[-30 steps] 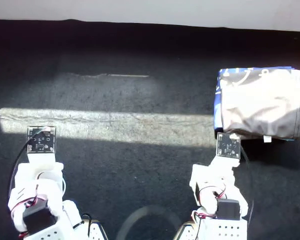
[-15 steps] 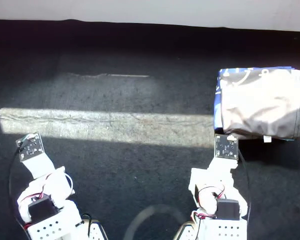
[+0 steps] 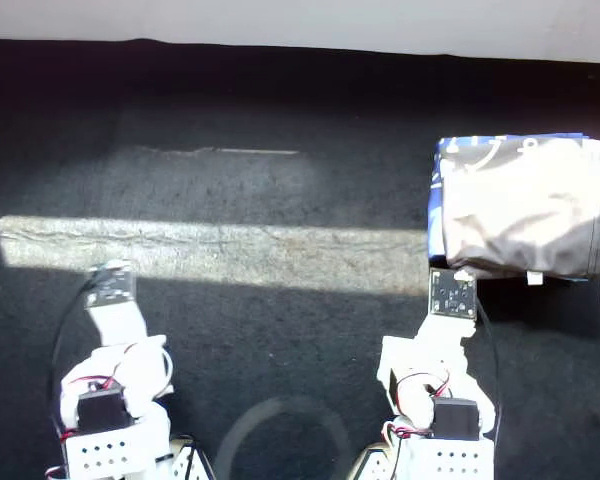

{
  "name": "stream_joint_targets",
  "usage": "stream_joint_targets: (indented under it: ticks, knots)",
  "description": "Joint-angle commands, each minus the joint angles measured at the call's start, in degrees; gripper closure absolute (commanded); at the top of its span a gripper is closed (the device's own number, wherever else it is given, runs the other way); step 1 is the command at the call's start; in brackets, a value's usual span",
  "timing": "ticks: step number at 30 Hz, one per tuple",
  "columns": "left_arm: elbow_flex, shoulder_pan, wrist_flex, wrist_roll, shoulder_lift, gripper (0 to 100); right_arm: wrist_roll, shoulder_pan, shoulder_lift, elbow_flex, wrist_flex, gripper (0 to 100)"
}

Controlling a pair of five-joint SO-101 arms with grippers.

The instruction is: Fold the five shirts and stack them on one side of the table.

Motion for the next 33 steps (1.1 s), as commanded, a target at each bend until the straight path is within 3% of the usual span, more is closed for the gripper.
stream_joint_targets:
  ticks: [1, 13, 33]
  knots:
    - [1.1, 4.1, -0.4, 0.3, -0.2, 99, 0.4, -0.1, -0.6, 7.5, -0.1, 99.1]
    - [1.1, 0.0, -0.4, 0.3, -0.2, 99, 0.4, -0.1, -0.6, 7.5, -0.1, 99.1]
    - [1.1, 0.0, -0.4, 0.3, -0.2, 99, 0.4, -0.1, -0.6, 7.5, -0.1, 99.1]
